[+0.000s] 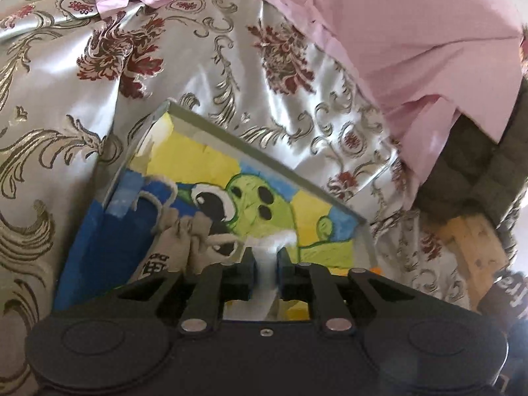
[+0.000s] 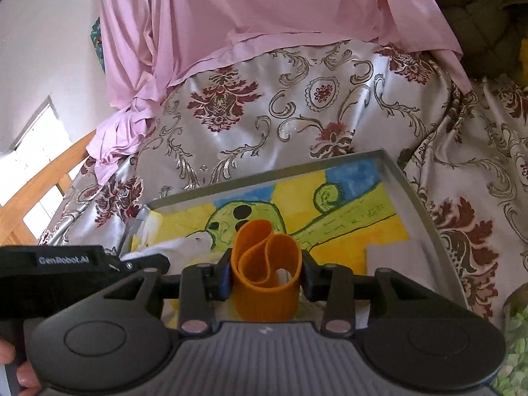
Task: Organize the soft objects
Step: 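Carry the orange cup and white cloth over the painted tray with both grippers, then open both grippers to drop the orange cup and cloth into the tray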
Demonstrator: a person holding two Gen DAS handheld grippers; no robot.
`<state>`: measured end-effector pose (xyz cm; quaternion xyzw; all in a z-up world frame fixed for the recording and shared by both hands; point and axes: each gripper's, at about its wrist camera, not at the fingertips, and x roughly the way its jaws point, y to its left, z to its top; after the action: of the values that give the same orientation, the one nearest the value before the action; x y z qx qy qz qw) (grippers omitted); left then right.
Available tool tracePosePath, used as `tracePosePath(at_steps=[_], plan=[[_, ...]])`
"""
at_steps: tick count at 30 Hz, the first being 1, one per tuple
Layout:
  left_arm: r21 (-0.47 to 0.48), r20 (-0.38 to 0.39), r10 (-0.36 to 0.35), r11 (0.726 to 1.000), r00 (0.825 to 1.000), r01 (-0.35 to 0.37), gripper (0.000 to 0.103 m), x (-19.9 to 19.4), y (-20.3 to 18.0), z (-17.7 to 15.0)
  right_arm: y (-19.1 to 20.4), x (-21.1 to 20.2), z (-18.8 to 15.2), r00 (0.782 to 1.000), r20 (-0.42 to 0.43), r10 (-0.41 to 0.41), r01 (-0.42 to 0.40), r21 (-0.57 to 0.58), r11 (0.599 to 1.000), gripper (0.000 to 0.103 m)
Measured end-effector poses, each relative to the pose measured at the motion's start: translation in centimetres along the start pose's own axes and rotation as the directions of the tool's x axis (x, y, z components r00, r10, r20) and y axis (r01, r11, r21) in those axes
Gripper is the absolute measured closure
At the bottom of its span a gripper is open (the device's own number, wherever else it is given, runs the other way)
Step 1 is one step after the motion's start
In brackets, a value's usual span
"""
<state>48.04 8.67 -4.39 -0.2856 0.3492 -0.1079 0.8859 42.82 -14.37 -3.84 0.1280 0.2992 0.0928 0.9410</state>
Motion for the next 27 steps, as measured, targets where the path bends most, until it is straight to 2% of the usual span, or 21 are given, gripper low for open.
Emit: tracePosePath(at_steps=[4, 10, 14, 20, 27], plan=[[0.043, -0.004, 0.063, 0.997, 0.998, -0.063, 0.085, 0.1, -0.4, -0.1, -0.3, -0.4, 0.1, 1.0, 0.001, 0.005, -0.005, 0.003, 1.0, 0.053], [0.055, 0.003, 0.089, 0.995, 0.996, -0.089, 0.082, -0.4, -0.9, 0.1, -0.3, -0.7, 0.3, 1.0, -0.003, 0.002, -0.002, -0.001, 1.0, 0.047], [0.074, 0.025, 0.109, 0.991, 0.994, -0.11, 0.059, -1.1, -1.4, 0.2, 0.0, -1.4, 0.6, 1.0, 0.009, -0.001, 0.001, -0.03, 1.0, 0.038], [0.101, 0.059, 0.124, 0.986, 0.99, -0.13, 0.037, -3.0, -2.4, 0.1, 0.3, -3.8, 1.0, 0.999, 0.035, -0.016, 0.019, -0.082, 0.996, 0.026], [0.131, 0.104, 0.144, 0.979, 0.984, -0.157, 0.026, -5.8, -4.1, -0.4, 0.2, -6.5, 2.0, 0.997, 0.063, -0.049, 0.055, -0.104, 0.993, 0.016]])
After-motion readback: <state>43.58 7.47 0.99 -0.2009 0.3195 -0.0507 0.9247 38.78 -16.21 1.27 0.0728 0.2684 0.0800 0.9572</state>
